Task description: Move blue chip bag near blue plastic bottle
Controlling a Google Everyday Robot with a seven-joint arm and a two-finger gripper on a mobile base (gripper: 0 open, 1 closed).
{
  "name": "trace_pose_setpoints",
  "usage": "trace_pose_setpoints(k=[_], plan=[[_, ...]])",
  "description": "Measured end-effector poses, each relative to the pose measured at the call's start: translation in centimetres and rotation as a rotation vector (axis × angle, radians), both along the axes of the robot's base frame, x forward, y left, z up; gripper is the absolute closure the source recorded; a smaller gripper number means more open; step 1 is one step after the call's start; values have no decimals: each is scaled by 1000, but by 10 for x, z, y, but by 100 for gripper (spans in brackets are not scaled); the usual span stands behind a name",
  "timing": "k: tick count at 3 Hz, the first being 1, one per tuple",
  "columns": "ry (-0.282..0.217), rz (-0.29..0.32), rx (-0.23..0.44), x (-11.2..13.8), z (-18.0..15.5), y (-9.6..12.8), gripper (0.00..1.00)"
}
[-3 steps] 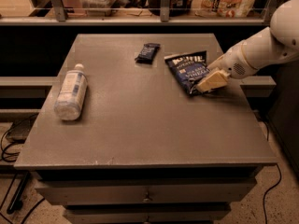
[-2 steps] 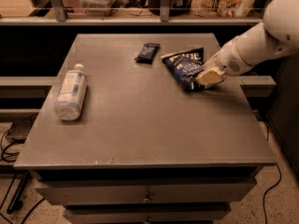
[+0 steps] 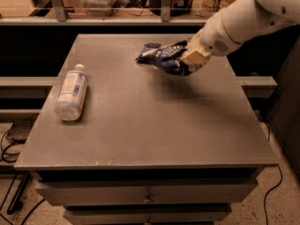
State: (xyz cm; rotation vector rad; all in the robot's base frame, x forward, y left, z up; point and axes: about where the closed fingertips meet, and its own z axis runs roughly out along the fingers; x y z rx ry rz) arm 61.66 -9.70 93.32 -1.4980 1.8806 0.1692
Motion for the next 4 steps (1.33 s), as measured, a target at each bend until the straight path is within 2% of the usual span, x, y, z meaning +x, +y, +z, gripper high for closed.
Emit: trace_pose_setpoints(k=[1, 3, 4], plan=[[-42, 123, 27, -17, 35, 45, 100], [-41, 150, 34, -22, 38, 55, 100], [-4, 214, 64, -27, 24, 90, 100]])
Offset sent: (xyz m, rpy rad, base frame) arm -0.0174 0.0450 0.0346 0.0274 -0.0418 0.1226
